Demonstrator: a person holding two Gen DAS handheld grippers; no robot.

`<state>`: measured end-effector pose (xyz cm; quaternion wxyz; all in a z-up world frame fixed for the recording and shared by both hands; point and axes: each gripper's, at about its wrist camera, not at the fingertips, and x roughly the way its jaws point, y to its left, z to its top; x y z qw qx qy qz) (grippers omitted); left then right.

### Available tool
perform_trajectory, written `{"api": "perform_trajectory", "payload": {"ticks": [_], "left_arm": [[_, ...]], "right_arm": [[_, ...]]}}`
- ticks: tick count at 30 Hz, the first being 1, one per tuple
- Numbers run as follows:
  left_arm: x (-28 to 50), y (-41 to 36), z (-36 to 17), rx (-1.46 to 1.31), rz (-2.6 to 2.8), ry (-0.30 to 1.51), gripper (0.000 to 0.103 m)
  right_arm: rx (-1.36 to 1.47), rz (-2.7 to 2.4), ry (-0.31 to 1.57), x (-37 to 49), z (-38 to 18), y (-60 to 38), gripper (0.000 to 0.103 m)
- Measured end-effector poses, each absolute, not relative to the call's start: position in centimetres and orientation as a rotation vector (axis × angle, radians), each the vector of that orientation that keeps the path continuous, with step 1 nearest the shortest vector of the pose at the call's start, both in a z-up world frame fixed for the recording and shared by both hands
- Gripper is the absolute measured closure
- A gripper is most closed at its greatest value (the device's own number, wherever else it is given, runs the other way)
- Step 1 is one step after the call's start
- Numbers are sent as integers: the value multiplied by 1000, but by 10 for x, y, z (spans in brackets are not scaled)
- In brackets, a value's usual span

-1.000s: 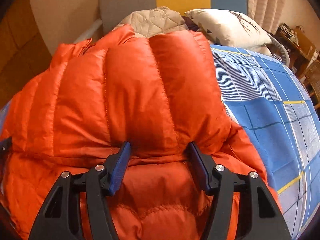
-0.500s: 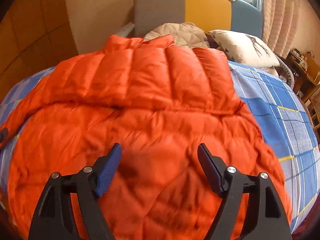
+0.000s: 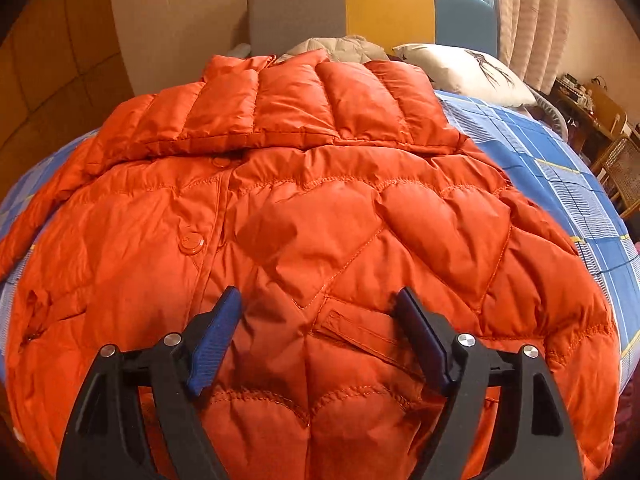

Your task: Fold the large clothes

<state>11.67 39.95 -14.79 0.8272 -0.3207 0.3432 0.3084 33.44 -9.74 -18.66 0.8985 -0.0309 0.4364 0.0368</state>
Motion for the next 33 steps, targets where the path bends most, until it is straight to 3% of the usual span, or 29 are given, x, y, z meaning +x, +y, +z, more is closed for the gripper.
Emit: {"api": "perform_trajectory", "payload": {"ticks": [4, 9, 16, 24, 33], "left_arm": [[118, 432, -157, -772, 688, 706, 32], [139, 445, -163, -697, 704, 741, 97], [164, 412, -110, -522, 588, 634, 101], [229, 276, -40, -352, 150, 512, 102], [306, 126, -74, -188, -187, 679, 102]], "right_arm": [[-97, 64, 903, 335, -187, -93, 23], [-155, 49, 902, 334, -189, -84, 23], [-180, 39, 895, 330, -193, -80, 23], [-142, 57, 894, 330, -193, -86, 23], [-97, 81, 907, 334, -193, -92, 23]]}}
